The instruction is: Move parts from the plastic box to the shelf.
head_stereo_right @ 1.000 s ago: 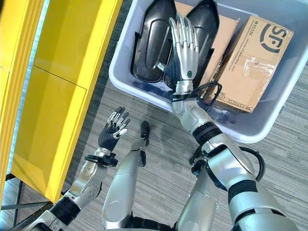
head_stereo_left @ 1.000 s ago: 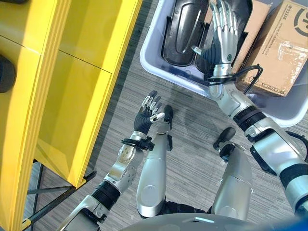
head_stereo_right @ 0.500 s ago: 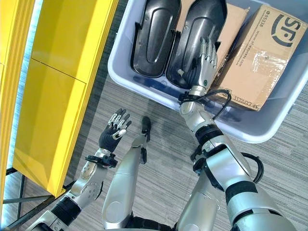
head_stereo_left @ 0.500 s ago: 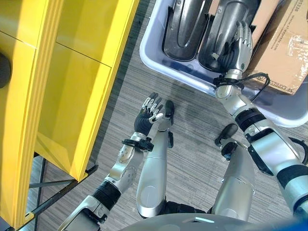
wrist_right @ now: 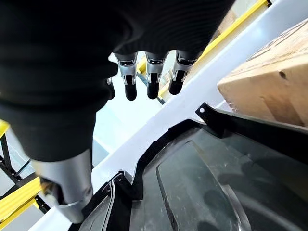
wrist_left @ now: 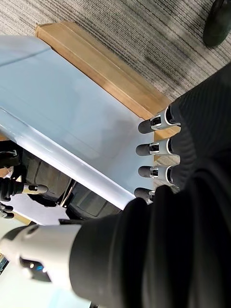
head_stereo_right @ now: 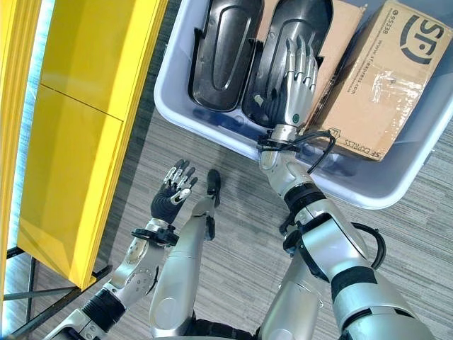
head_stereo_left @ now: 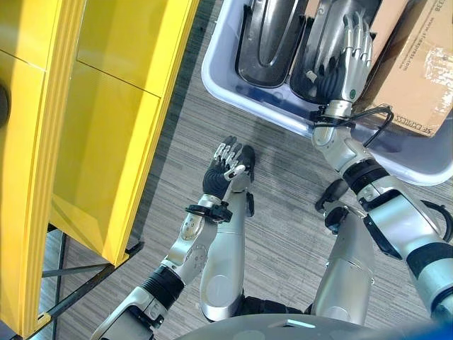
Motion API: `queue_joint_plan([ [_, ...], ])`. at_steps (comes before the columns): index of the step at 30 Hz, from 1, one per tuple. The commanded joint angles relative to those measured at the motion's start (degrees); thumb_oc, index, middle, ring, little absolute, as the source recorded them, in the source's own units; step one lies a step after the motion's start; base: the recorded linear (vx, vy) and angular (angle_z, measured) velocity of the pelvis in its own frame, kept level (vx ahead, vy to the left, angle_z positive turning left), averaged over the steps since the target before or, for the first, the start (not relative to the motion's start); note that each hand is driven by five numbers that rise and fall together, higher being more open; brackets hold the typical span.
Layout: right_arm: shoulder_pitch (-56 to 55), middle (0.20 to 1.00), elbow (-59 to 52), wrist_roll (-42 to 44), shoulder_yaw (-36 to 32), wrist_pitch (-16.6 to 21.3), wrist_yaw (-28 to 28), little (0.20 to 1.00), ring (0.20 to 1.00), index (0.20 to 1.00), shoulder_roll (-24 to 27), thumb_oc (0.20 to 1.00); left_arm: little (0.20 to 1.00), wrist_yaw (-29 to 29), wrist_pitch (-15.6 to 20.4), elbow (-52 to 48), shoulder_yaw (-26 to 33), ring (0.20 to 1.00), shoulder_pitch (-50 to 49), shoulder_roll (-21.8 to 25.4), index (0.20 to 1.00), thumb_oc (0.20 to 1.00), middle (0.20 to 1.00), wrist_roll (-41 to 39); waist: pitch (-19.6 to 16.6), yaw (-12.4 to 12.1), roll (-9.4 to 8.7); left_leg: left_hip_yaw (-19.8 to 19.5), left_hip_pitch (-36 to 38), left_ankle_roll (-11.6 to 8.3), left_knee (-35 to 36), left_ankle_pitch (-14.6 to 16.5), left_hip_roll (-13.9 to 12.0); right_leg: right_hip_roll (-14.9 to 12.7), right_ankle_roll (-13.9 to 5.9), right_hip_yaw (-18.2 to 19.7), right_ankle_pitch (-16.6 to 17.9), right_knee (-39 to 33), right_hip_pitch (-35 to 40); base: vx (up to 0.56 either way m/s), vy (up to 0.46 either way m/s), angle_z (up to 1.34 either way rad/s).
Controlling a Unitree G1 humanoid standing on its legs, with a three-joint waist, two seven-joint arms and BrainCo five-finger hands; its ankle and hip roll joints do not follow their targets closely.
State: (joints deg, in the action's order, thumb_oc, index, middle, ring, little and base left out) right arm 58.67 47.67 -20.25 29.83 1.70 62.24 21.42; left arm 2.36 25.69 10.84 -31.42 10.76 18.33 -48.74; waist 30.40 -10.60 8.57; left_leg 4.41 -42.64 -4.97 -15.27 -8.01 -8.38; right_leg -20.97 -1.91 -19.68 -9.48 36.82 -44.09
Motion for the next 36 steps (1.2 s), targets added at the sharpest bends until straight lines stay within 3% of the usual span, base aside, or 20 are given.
queue_joint_plan([
  [1, 1.8, 1.0, -0.74, 0.71, 0.71, 1.79, 2.86, 1.0, 1.0, 1.0, 2.8, 1.0, 1.0, -1.62, 3.42, -2.32, -1.73, 1.0, 0.58, -0.53, 1.0, 1.0, 1.0, 0.87, -0.61, -1.37, 2.18, 1.82, -1.11, 2.58, -1.91, 5.06, 2.99, 3.76, -1.58, 2.04, 0.16, -1.18, 2.75, 0.0, 0.0, 0.0],
  [4, 0.56, 1.0, -0.91, 3.39, -1.29, 4.29, 4.25, 1.0, 1.0, 1.0, 2.69, 1.0, 1.0, -1.69, 3.7, -2.31, -1.61, 1.0, 0.54, -0.54, 1.0, 1.0, 1.0, 0.84, -0.61, -0.88, 2.13, 2.0, -1.04, 2.51, -1.85, 5.13, 2.82, 4.03, -1.57, 2.3, 0.17, -1.54, 2.76, 0.0, 0.0, 0.0],
  [14, -1.68, 1.0, -0.08, 12.29, -5.83, 6.16, 5.14, 1.0, 1.0, 1.0, 1.67, 1.0, 1.0, -0.26, 3.93, -2.88, -2.31, 1.0, 0.51, -1.27, 1.0, 1.0, 1.0, 2.25, -0.61, -0.11, 2.4, 2.78, -0.62, 2.47, -1.74, 5.5, 2.57, 4.18, -1.31, 2.81, -0.34, -1.41, 2.71, 0.0, 0.003, -0.03],
  [23, -2.4, 1.0, 0.62, 18.96, -8.33, 8.25, -1.07, 1.0, 1.0, 1.0, 0.47, 1.0, 1.0, 1.7, 2.67, -3.72, -2.27, 1.0, 1.09, -1.36, 1.0, 1.0, 1.0, 2.03, -0.61, 0.32, 2.75, 3.04, -0.92, 2.28, -2.21, 5.63, 2.61, 4.43, -0.78, 3.3, -1.14, -0.12, 1.89, 0.0, -0.003, 0.0],
  [26, -2.33, 1.0, 1.74, 22.62, -8.67, 8.63, -5.81, 1.0, 1.0, 1.0, 0.0, 1.0, 1.0, 1.11, 1.42, -3.89, -1.96, 1.0, 1.18, -1.64, 1.0, 1.0, 1.0, 2.03, -0.61, 0.17, 2.79, 2.9, -1.21, 2.27, -2.53, 5.73, 2.57, 4.36, -0.6, 3.29, -1.42, 0.44, 1.59, 0.0, 0.0, 0.0],
  [32, -1.92, 1.0, 1.94, 25.82, -8.48, 7.31, -9.02, 1.0, 1.0, 1.0, -0.47, 1.0, 1.0, 1.65, 0.33, -4.69, -2.13, 1.0, 1.48, -1.48, 1.0, 1.0, 1.0, 1.69, -0.61, 0.09, 2.89, 2.84, -1.52, 2.23, -2.9, 5.77, 2.65, 4.22, -0.45, 3.34, -1.67, 1.14, 1.16, 0.0, 0.0, 0.0],
  [33, -1.64, 1.0, 2.49, 25.87, -8.51, 6.52, -10.29, 1.0, 1.0, 1.0, -0.45, 1.0, 1.0, 1.96, -0.3, -4.91, -2.11, 1.0, 1.6, -1.44, 1.0, 1.0, 1.0, 1.92, -0.61, 0.01, 2.89, 2.74, -1.7, 2.21, -3.16, 5.89, 2.67, 4.19, -0.37, 3.37, -1.82, 1.46, 0.97, 0.03, -0.044, 0.0],
  [34, 0.15, 1.0, 4.07, 18.79, -7.24, 4.88, -7.11, 1.0, 1.0, 1.0, 0.79, 1.0, 1.0, 1.55, -0.68, -5.04, -2.22, 1.0, 1.47, -1.21, 1.0, 1.0, 1.0, 1.81, -0.61, -0.38, 3.06, 2.63, -2.04, 2.27, -3.58, 6.03, 2.66, 3.94, -0.31, 3.21, -1.86, 1.98, 0.54, 0.03, -0.042, 0.01],
  [36, 1.12, 1.0, 3.12, 14.08, -6.83, 4.44, -5.36, 1.0, 1.0, 1.0, 1.94, 1.0, 1.0, 1.93, -0.73, -5.69, -2.54, 1.0, 1.16, -0.91, 1.0, 1.0, 1.0, 1.92, -0.61, -0.41, 3.19, 2.46, -2.16, 2.28, -3.76, 6.04, 2.78, 3.84, -0.45, 3.15, -1.85, 2.14, 0.47, 0.0, 0.001, 0.02],
])
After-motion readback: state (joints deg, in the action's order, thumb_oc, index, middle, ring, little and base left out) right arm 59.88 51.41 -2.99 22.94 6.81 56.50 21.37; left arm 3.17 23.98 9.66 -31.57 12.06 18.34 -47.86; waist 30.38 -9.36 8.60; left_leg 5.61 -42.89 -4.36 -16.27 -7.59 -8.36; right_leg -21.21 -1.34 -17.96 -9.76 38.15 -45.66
